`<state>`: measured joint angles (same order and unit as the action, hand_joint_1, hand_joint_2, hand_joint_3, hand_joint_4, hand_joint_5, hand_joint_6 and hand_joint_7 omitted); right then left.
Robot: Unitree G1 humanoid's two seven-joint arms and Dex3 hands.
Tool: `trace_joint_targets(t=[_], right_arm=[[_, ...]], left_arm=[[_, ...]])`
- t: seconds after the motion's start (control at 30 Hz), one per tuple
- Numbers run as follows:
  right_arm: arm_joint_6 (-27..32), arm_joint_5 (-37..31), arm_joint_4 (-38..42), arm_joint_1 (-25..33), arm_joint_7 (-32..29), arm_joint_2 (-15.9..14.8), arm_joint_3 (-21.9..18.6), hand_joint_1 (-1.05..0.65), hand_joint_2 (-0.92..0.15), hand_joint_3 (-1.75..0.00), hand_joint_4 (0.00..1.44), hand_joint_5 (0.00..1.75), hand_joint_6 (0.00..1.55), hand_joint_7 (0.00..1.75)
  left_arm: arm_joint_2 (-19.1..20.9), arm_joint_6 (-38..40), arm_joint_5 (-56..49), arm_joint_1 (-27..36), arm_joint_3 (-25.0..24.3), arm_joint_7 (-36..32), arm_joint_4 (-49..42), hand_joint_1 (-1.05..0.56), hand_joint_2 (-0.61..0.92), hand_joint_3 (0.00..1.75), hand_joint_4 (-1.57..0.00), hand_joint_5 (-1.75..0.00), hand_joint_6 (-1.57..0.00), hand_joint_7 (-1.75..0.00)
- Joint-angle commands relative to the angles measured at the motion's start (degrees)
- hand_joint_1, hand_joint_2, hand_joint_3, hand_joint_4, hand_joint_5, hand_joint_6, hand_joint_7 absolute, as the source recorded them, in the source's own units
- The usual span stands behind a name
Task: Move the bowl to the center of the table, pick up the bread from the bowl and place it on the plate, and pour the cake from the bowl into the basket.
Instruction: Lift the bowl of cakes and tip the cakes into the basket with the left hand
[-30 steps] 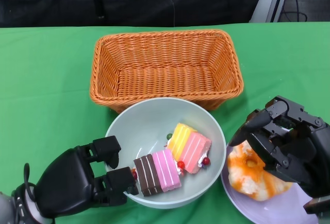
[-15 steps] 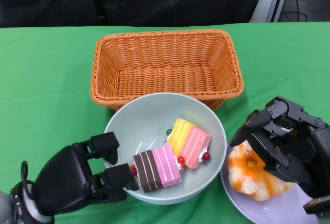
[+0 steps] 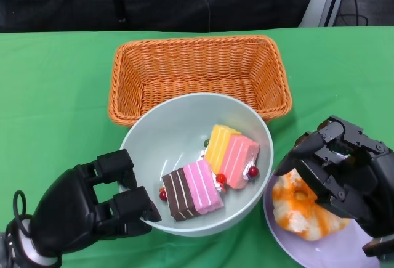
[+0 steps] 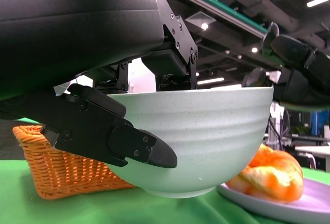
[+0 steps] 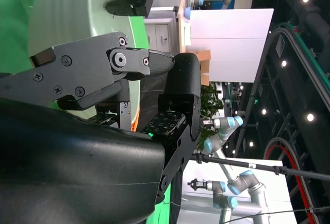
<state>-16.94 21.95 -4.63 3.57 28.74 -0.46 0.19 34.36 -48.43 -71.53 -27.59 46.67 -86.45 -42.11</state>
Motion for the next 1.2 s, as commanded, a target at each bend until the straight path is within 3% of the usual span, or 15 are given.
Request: trace_joint_targets(t=[0.03,0.27,0.33,0.43,0.67,0.87,1.07,1.2], right_arm=[[-0.33,0.81,0.42,-0.42,0.05,-0.24,-0.62,-0.14,-0.92,-0.34,0.73,1.45,0.70,1.16],[-0.08,0.97,0.81,-0.57,0.08,-0.21,-0.66,-0.15,-0.92,-0.34,0.72,1.44,0.70,1.15],[-0.39,0.65,1.06,-0.68,0.06,-0.25,-0.63,-0.14,-0.92,-0.35,0.73,1.44,0.71,1.15],[-0.71,0.20,1.46,-0.83,0.10,-0.39,-0.62,-0.14,-0.92,-0.35,0.73,1.44,0.70,1.16],[-0.26,-0.08,1.58,-0.85,-0.17,-0.28,-0.55,-0.11,-0.91,-0.36,0.72,1.44,0.70,1.15],[-0.63,-0.18,1.91,-0.97,0.06,-0.42,-0.43,-0.13,-0.92,-0.37,0.73,1.43,0.70,1.14],[-0.44,-0.46,1.52,-0.63,-0.52,-0.11,-0.25,-0.13,-0.91,-0.38,0.73,1.44,0.71,1.13],[-0.58,-0.73,1.59,-0.65,-0.63,-0.21,-0.11,-0.12,-0.91,-0.37,0.73,1.43,0.71,1.13]], left_arm=[[1.88,-1.72,1.99,1.27,-2.15,-2.14,1.93,-0.10,0.91,0.30,-0.69,-1.50,-0.66,-1.36],[2.39,-4.33,4.69,3.01,-6.51,-0.05,6.17,-0.12,0.86,0.44,-0.70,-1.55,-0.59,-1.45],[2.52,-5.65,6.54,3.56,-8.23,2.32,7.49,-0.11,0.76,0.64,-0.67,-1.60,-0.59,-1.44],[2.20,-7.56,9.44,4.05,-10.73,6.01,8.79,-0.10,0.73,0.76,-0.65,-1.60,-0.62,-1.34],[-0.27,-9.35,13.20,4.01,-14.97,12.46,8.43,-0.03,0.72,0.82,-0.65,-1.59,-0.62,-1.33],[-2.66,-9.28,13.96,3.10,-16.72,15.89,6.36,-0.01,0.57,1.02,-0.66,-1.63,-0.67,-1.31],[-4.85,-8.84,13.10,1.96,-16.78,16.33,4.30,-0.03,0.56,1.05,-0.62,-1.72,-0.65,-1.37],[-5.93,-9.13,12.72,0.75,-16.37,16.41,2.41,-0.06,0.62,0.96,-0.60,-1.73,-0.61,-1.42]])
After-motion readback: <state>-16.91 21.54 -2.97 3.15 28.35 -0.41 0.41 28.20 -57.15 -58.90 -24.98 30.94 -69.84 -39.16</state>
